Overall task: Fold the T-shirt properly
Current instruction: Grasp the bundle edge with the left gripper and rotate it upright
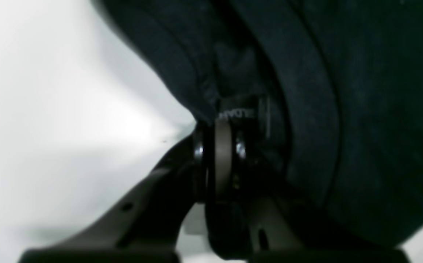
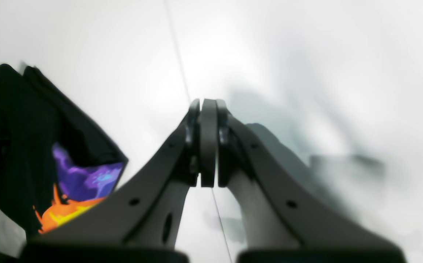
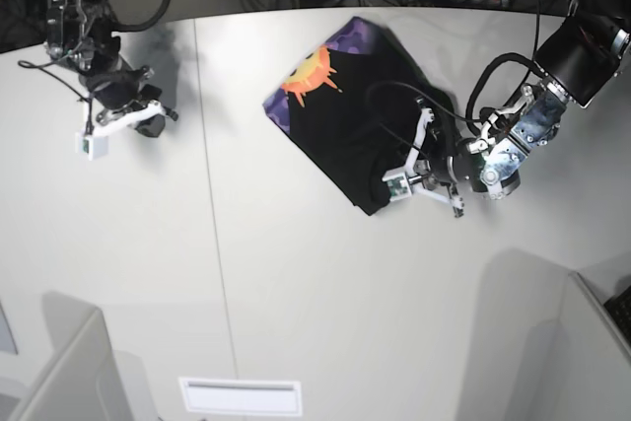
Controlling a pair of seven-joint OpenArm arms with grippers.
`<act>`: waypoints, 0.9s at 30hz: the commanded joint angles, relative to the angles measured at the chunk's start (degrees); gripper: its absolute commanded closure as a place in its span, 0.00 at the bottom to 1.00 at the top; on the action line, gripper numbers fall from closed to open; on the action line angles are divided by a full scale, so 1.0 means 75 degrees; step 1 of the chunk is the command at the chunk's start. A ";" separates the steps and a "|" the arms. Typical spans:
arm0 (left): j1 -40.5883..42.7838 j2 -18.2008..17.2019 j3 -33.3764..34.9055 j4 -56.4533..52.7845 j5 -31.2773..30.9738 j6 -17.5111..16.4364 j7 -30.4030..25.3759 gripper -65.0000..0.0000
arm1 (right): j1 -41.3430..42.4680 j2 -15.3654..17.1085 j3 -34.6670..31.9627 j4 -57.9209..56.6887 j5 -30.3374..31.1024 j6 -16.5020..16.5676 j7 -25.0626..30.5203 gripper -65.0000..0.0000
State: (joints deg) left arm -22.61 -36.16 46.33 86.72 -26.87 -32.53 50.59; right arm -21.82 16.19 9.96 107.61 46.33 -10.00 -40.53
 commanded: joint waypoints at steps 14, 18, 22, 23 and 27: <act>-0.0343 0.0924 0.0381 -0.0409 0.4058 -0.0995 -0.2297 1.00 | -0.0460 -0.0898 0.0706 0.0134 0.0006 0.0050 0.0124 1.00; -0.0496 0.1182 0.0381 -0.0855 0.4093 -0.0995 -0.2777 1.00 | -0.0460 -0.1062 0.0706 0.0134 0.0006 0.0050 0.0124 1.00; -0.0554 0.1241 0.0569 -0.0995 0.4105 -0.0995 -0.3434 1.00 | -0.0472 -0.1179 0.0706 0.0134 0.0006 0.0050 0.0124 1.00; -0.0707 0.1241 0.0827 -0.0995 0.4105 -0.0995 -0.3481 1.00 | -0.0472 -0.1214 0.0706 0.0134 0.0006 0.0050 0.0124 1.00; -0.1082 0.1229 0.1612 -0.1007 0.4046 -0.0995 -0.3469 1.00 | -0.0472 -0.1214 0.0706 0.0134 0.0006 0.0050 0.0124 1.00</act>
State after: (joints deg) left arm -30.15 -26.74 58.43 78.85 4.25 -39.05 24.71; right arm -25.56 6.48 15.00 107.61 46.09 -10.00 -40.58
